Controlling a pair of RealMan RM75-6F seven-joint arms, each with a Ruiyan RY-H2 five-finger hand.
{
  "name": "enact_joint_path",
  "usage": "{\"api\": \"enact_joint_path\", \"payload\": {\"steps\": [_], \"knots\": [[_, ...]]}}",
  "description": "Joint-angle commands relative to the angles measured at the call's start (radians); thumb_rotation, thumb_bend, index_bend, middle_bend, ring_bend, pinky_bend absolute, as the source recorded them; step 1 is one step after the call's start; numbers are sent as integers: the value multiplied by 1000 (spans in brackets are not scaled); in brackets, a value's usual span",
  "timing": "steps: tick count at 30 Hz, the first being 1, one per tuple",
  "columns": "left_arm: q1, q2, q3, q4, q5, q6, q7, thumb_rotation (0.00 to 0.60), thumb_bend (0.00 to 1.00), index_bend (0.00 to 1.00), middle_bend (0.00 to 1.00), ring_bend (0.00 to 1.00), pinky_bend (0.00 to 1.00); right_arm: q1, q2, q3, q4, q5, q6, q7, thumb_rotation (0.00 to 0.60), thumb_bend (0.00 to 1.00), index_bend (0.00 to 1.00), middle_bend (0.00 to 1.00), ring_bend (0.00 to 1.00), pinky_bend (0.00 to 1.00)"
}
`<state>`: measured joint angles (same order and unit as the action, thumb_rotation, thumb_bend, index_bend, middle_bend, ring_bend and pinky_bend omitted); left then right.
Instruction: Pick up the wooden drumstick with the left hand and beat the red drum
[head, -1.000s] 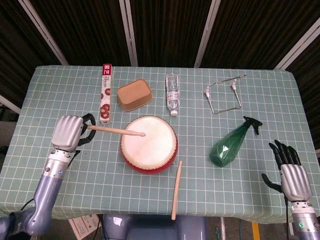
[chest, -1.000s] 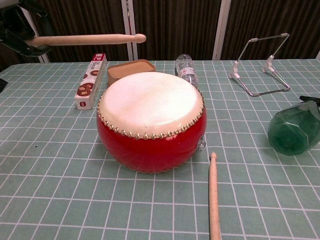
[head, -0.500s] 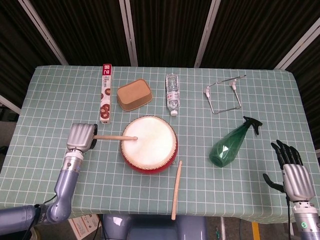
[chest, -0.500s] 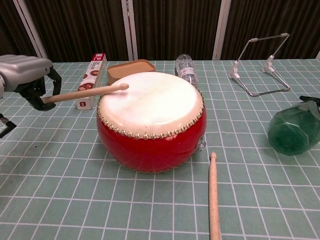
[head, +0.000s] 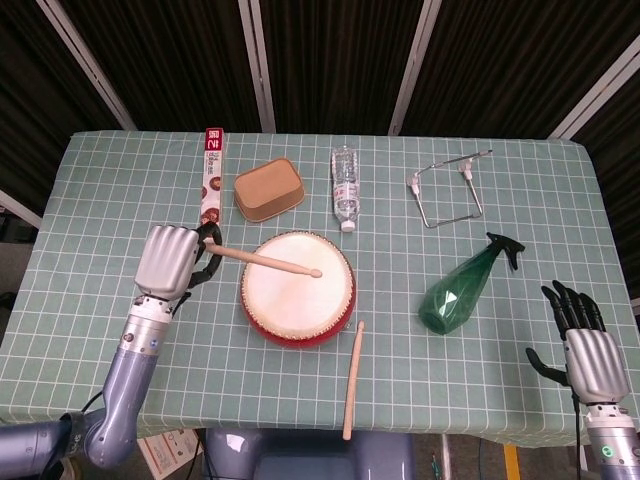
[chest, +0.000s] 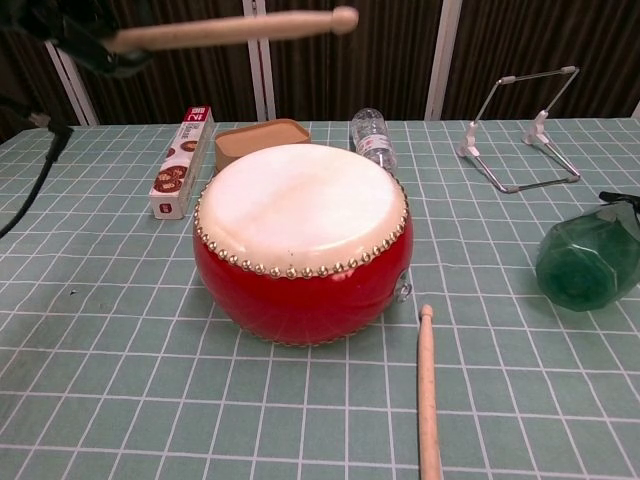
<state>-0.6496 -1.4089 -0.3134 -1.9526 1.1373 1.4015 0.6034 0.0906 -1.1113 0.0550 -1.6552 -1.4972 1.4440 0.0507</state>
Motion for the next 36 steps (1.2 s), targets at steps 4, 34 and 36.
{"api": "enact_joint_path", "payload": {"steps": [4, 34, 36], "knots": [[9, -23, -8, 38, 104, 46, -106, 600, 545, 778, 1000, 1000, 991, 2, -4, -1, -1, -3, -2, -4, 600, 312, 0, 0, 0, 15], [55, 38, 88, 29, 14, -32, -26, 600, 545, 777, 1000, 1000, 991, -3, 6, 0, -5, 5, 2, 12, 600, 312, 0, 0, 0, 15], [75, 73, 114, 8, 44, -29, -41, 600, 545, 774, 1000, 1000, 991, -4, 7, -1, -5, 6, 2, 13, 600, 312, 0, 0, 0, 15]]}}
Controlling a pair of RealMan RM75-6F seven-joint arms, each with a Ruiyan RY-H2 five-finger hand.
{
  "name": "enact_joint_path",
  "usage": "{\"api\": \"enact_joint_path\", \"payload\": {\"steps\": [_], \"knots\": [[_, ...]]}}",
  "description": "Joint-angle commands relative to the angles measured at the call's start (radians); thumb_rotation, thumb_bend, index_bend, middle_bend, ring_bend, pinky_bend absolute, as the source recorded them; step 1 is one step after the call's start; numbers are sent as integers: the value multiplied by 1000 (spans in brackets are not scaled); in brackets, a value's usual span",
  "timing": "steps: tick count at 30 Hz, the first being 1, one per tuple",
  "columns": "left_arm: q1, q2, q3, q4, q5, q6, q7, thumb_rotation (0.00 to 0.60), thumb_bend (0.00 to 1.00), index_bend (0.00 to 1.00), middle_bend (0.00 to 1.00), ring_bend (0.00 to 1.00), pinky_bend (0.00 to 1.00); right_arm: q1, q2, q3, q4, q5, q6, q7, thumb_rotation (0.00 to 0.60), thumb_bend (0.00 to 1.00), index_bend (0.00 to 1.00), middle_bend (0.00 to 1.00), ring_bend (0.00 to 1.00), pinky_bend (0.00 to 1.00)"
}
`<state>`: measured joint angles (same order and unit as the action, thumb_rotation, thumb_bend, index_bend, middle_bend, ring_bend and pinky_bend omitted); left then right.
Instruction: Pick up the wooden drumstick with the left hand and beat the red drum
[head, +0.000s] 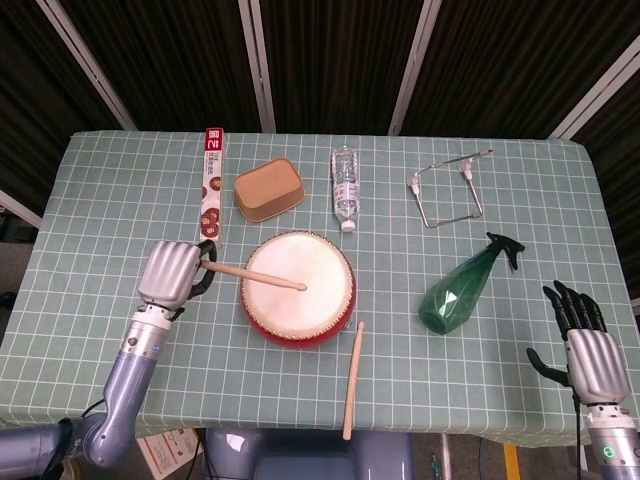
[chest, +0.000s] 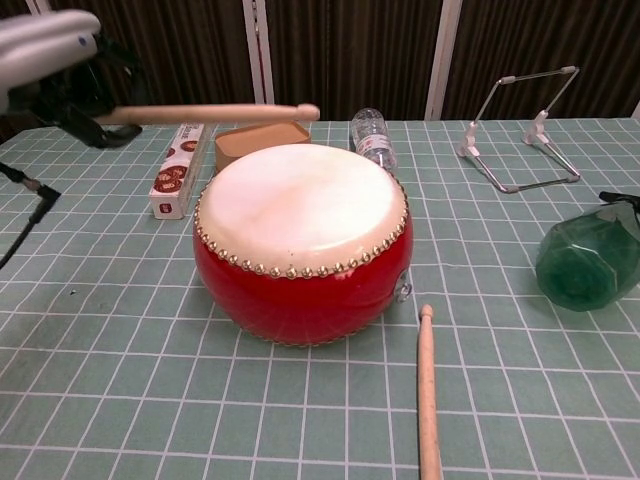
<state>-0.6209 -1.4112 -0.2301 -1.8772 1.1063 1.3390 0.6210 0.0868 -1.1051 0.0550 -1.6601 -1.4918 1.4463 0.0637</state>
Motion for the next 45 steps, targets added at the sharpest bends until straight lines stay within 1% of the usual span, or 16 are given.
{"api": "enact_joint_path", "payload": {"steps": [1, 4, 5, 7, 10, 16, 21, 24, 25, 28, 31, 33, 36, 38, 41, 45], "knots": [[62, 102, 50, -78, 90, 32, -71, 600, 545, 774, 1000, 1000, 991, 0, 1, -1, 0, 2, -2, 0, 600, 312, 0, 0, 0, 15], [96, 157, 100, -74, 119, 21, -102, 600, 545, 771, 1000, 1000, 991, 1, 1, -1, -3, 3, -5, -3, 600, 313, 0, 0, 0, 15], [109, 175, 121, -59, 129, 15, -113, 600, 545, 770, 1000, 1000, 991, 2, 1, 0, -4, 4, -7, -5, 600, 313, 0, 0, 0, 15], [125, 191, 146, -34, 140, 6, -131, 600, 545, 768, 1000, 1000, 991, 3, 0, 1, -5, 5, -8, -7, 600, 312, 0, 0, 0, 15], [152, 208, 186, 39, 147, -15, -166, 600, 545, 758, 996, 1000, 991, 5, -3, 1, -8, 9, -13, -13, 600, 313, 0, 0, 0, 15], [173, 185, 205, 182, 118, -66, -241, 600, 546, 751, 973, 985, 991, 10, -7, 5, -13, 15, -21, -21, 600, 313, 0, 0, 0, 15], [180, 133, 213, 291, 70, -117, -245, 600, 543, 727, 915, 938, 950, 13, -7, 5, -17, 20, -28, -20, 600, 312, 0, 0, 0, 15], [188, 97, 226, 341, 47, -135, -217, 600, 492, 690, 824, 859, 886, 14, -6, 5, -19, 24, -34, -19, 600, 313, 0, 0, 0, 15], [189, 89, 237, 355, 30, -153, -189, 600, 476, 679, 802, 840, 872, 14, -5, 4, -21, 25, -36, -18, 600, 313, 0, 0, 0, 15], [190, 80, 245, 359, 2, -170, -140, 600, 420, 621, 718, 762, 780, 14, -2, 4, -22, 26, -37, -15, 600, 312, 0, 0, 0, 15], [193, 78, 242, 352, -3, -166, -124, 600, 374, 552, 633, 675, 685, 14, -1, 4, -23, 27, -38, -14, 600, 312, 0, 0, 0, 15], [196, 80, 238, 342, -3, -162, -121, 600, 329, 476, 535, 570, 602, 14, 0, 3, -24, 27, -39, -15, 600, 312, 0, 0, 0, 14], [199, 94, 233, 318, -13, -164, -117, 600, 265, 368, 402, 439, 504, 14, 1, 1, -24, 26, -40, -19, 600, 313, 0, 0, 0, 15], [202, 113, 230, 292, -23, -162, -113, 600, 235, 321, 339, 384, 462, 14, 3, 1, -26, 30, -45, -19, 600, 313, 0, 0, 0, 15], [213, 146, 220, 244, -32, -148, -126, 600, 219, 262, 268, 318, 423, 13, 6, 1, -29, 34, -45, -18, 600, 312, 0, 0, 0, 15], [229, 192, 205, 196, -28, -123, -163, 600, 213, 199, 214, 268, 387, 13, 7, 1, -28, 34, -45, -18, 600, 312, 0, 0, 0, 15]]}}
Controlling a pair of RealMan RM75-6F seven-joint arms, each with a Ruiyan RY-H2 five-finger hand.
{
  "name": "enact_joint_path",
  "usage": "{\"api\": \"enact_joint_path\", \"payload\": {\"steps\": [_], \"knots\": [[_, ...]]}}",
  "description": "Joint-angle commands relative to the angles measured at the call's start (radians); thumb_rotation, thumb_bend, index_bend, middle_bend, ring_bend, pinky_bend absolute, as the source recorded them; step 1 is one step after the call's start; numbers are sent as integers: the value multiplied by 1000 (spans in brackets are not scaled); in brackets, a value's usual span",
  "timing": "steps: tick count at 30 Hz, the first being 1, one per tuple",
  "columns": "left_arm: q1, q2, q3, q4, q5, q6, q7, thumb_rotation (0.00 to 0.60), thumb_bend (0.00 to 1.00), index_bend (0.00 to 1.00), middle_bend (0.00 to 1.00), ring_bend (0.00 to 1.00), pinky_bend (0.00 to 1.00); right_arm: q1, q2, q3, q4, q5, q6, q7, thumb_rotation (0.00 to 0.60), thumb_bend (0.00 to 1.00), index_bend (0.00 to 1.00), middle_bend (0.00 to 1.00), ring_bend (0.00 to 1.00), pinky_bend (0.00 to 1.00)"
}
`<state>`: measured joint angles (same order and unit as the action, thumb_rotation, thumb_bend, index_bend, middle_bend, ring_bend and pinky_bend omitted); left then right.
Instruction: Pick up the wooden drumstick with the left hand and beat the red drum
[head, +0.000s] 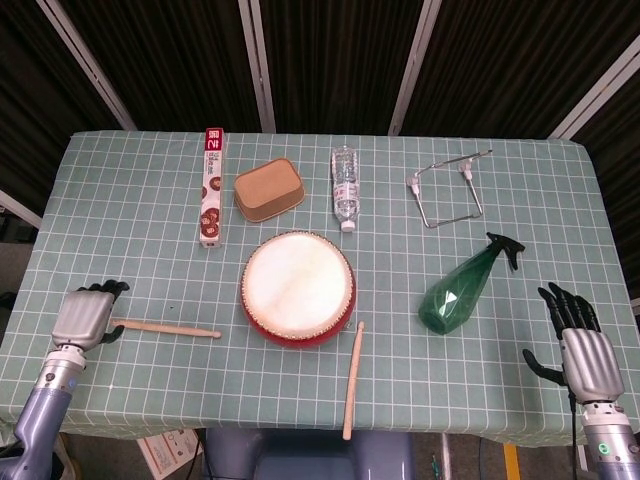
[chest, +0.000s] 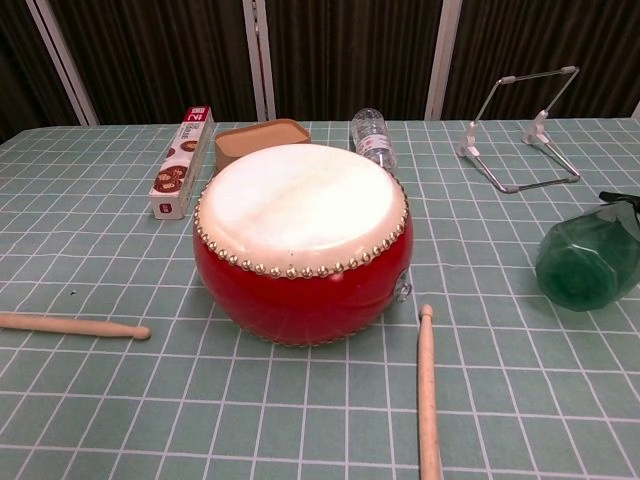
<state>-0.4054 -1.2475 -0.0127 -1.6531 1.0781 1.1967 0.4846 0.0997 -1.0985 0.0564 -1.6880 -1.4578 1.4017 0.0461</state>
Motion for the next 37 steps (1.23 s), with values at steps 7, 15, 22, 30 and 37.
{"api": "enact_joint_path", "payload": {"steps": [7, 15, 22, 30, 37], "knots": [[62, 101, -45, -83, 55, 83, -189, 600, 189, 132, 138, 193, 310, 2, 0, -1, 2, -5, -1, -3, 600, 313, 0, 0, 0, 15], [199, 166, 1, -137, 254, 299, -334, 600, 152, 26, 13, 57, 135, 2, 6, -1, 3, -4, -4, 1, 600, 312, 0, 0, 0, 15], [283, 186, 65, -85, 323, 362, -366, 600, 32, 0, 0, 0, 2, -1, 10, -6, 27, -42, 30, -74, 600, 313, 0, 0, 0, 5], [329, 173, 67, -3, 345, 402, -419, 600, 24, 0, 0, 0, 0, -11, -10, -14, 65, -107, 90, -123, 600, 313, 0, 0, 0, 1], [332, 150, 40, 25, 344, 401, -427, 600, 23, 0, 0, 0, 0, -11, -28, -17, 87, -124, 101, -108, 600, 312, 0, 0, 0, 1]]}}
